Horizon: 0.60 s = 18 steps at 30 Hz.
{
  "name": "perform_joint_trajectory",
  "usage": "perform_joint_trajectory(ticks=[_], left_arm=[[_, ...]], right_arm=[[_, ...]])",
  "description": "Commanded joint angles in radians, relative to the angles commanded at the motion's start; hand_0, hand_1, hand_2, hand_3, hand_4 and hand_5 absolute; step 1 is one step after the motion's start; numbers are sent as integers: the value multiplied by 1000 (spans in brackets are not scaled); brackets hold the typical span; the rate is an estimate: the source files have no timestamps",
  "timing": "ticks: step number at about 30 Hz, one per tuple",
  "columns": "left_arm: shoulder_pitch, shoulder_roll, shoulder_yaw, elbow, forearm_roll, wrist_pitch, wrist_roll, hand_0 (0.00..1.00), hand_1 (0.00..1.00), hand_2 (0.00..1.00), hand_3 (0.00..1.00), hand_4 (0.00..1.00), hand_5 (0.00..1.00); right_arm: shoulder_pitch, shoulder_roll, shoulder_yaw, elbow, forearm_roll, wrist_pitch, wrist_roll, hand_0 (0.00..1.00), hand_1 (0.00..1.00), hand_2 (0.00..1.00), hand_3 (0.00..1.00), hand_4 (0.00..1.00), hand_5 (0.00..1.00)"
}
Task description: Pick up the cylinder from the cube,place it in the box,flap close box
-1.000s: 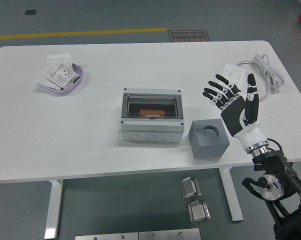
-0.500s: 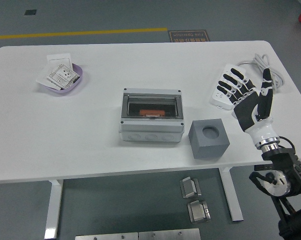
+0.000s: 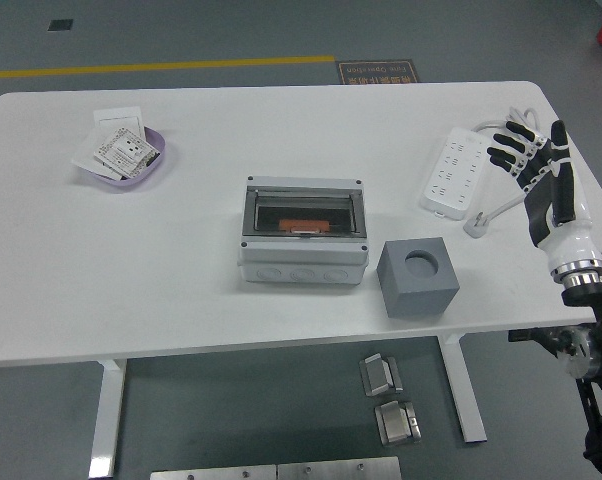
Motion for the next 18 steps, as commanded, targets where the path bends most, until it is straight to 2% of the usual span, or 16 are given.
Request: perform_joint_trajectory(ticks=[18], left_arm=[[-7,13,20,0,-39,10,0,633,618,568,590,662,267]], right_arm=[[2,12,32,-1,-40,-7,-9,795,686,715,724,998,998]])
